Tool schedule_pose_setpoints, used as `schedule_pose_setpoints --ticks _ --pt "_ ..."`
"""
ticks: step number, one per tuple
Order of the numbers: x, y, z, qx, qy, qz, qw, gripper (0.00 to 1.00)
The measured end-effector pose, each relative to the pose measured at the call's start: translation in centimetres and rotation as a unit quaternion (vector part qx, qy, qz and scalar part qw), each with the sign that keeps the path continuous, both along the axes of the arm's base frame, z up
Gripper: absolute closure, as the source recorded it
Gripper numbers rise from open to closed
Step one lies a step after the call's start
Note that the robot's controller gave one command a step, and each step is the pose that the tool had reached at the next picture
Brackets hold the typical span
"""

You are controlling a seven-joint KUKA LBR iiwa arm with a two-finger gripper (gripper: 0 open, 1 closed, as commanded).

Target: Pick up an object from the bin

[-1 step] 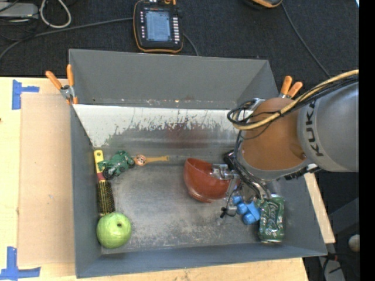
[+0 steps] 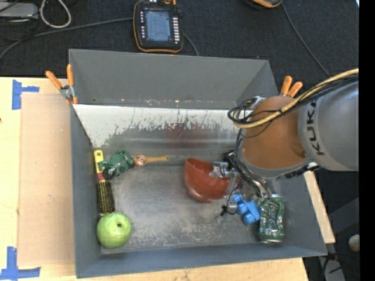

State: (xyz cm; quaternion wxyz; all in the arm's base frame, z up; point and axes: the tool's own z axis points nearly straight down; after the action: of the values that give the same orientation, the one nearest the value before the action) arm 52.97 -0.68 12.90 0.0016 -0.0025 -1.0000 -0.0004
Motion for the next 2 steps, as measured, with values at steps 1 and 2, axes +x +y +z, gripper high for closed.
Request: schedule_pose_setpoints --ticks 1,2 --pt "7.4 -2.8 -6.0 0.001 0.0039 0.045 0.999 0.0" --pt "9.0 -2.7 -0.8 0.001 -0.0047 -0.019 0.9998 0.0"
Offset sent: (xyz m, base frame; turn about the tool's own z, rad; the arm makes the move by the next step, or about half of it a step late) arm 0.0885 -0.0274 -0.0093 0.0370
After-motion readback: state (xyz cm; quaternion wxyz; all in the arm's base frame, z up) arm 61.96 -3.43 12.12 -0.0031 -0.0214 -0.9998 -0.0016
